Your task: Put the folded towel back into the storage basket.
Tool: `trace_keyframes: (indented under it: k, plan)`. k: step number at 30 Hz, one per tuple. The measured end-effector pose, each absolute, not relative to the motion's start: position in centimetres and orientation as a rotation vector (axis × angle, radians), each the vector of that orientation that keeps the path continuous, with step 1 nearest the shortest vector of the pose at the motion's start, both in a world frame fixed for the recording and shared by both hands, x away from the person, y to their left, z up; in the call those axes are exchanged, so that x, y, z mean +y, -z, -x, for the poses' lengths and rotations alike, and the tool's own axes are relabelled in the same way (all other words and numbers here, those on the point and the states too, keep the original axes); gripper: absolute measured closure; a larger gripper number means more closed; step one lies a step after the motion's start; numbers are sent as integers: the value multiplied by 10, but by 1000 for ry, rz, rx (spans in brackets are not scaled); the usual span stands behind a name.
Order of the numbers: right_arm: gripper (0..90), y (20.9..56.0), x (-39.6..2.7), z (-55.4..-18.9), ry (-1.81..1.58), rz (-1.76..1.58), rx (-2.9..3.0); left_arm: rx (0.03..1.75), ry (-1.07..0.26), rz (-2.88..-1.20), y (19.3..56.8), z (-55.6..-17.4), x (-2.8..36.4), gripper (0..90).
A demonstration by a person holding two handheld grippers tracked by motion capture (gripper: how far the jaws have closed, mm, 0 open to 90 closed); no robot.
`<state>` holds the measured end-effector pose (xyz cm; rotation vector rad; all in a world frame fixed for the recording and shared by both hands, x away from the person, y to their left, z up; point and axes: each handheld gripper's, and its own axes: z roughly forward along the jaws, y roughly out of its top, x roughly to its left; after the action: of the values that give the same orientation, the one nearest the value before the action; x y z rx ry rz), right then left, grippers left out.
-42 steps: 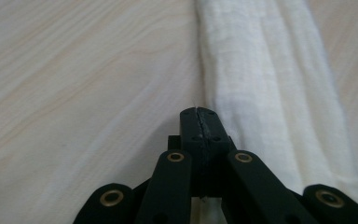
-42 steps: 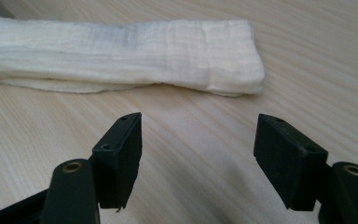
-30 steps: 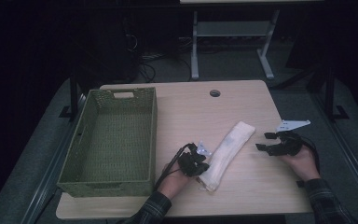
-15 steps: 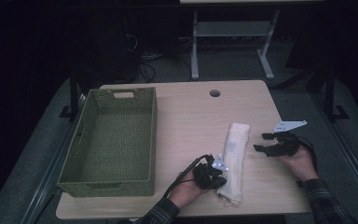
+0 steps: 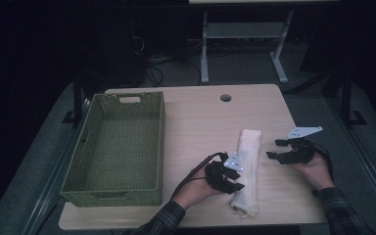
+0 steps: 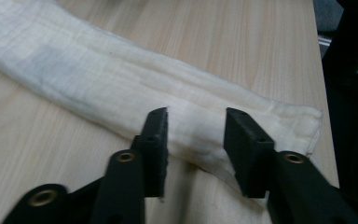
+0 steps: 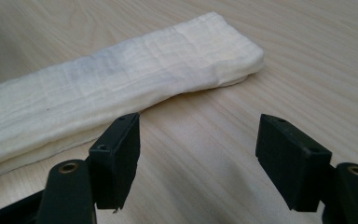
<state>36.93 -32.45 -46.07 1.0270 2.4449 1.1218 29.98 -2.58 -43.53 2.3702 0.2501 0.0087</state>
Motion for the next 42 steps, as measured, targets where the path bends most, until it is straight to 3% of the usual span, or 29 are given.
trace_keyframes:
  k: [4, 10, 22, 27, 36, 42]
  plan:
    - [304, 461, -324, -370, -1122, -1027, 2448, 194, 26, -2383, 438, -303, -36, 456]
    - [304, 461, -325, -370, -1120, -1034, 2448, 119, 23, -2392, 442, -311, -49, 350]
    - [304, 461, -329, -370, -1124, -1042, 2441, 24, 27, -2459, 463, -317, -57, 283]
    - [304, 461, -327, -370, -1124, -1027, 2448, 25, 19, -2455, 462, -319, -56, 386]
    - [295, 461, -322, -369, -1152, -975, 2486, 64, 16, -2444, 460, -318, -56, 766]
    - [310, 455, -316, -372, -1217, -896, 2531, 103, 26, -2447, 457, -316, -52, 810]
